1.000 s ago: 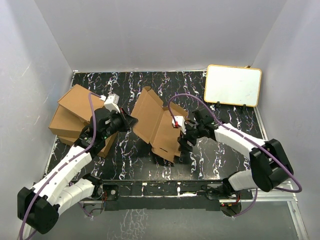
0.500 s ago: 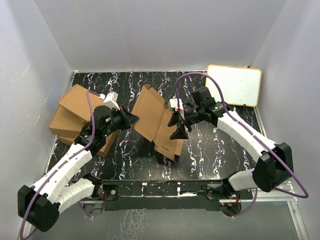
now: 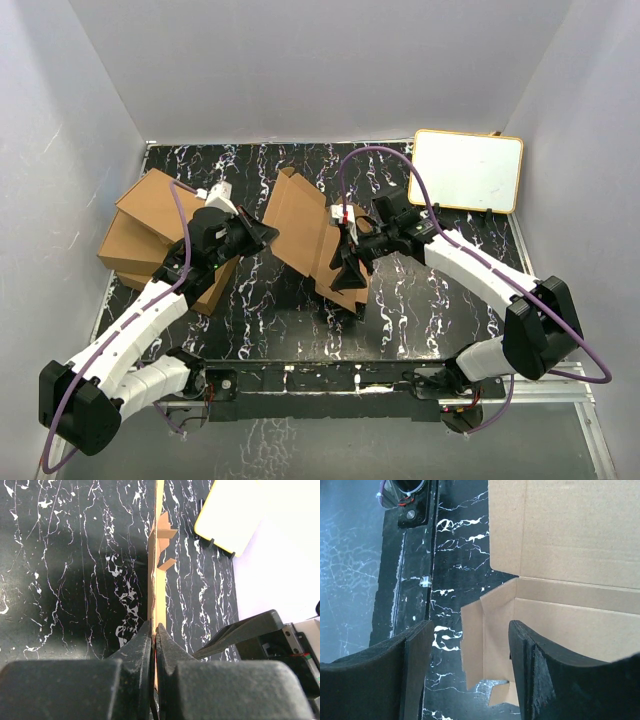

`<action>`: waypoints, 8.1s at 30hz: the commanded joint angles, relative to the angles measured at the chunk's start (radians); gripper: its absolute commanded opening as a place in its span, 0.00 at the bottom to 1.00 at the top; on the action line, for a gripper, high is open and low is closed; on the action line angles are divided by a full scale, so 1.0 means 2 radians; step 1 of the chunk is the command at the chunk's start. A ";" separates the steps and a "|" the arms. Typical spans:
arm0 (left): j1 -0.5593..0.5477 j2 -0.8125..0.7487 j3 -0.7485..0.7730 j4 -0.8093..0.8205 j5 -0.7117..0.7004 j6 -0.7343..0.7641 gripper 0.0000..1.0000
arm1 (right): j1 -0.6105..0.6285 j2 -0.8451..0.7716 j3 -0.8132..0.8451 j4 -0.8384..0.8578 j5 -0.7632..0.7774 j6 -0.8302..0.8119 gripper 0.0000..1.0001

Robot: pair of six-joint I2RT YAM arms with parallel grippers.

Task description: Fold the paper box

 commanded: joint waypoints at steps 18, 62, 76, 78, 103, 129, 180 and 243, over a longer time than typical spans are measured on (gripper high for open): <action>-0.024 0.035 0.056 -0.041 -0.051 -0.055 0.00 | -0.006 -0.008 -0.024 0.122 0.025 0.111 0.65; -0.039 0.052 0.062 -0.015 -0.040 -0.011 0.00 | 0.019 0.021 -0.027 0.139 0.180 0.094 0.41; -0.039 0.060 0.072 0.009 0.017 0.052 0.00 | 0.011 0.061 0.000 0.135 0.193 0.115 0.35; -0.039 0.060 0.073 0.004 0.014 0.067 0.00 | 0.003 0.053 0.002 0.131 0.163 0.111 0.38; -0.011 0.127 0.225 -0.105 0.181 0.486 0.00 | -0.298 0.008 -0.065 0.229 -0.092 -0.087 0.99; -0.010 0.123 0.236 -0.110 0.221 0.549 0.00 | -0.298 0.093 -0.095 0.382 -0.069 0.023 0.82; -0.010 0.115 0.104 0.044 0.302 0.315 0.00 | -0.286 0.019 -0.295 0.717 -0.027 0.266 0.08; 0.013 0.167 0.228 -0.058 0.340 0.452 0.00 | -0.237 0.071 -0.171 0.620 0.013 0.147 0.08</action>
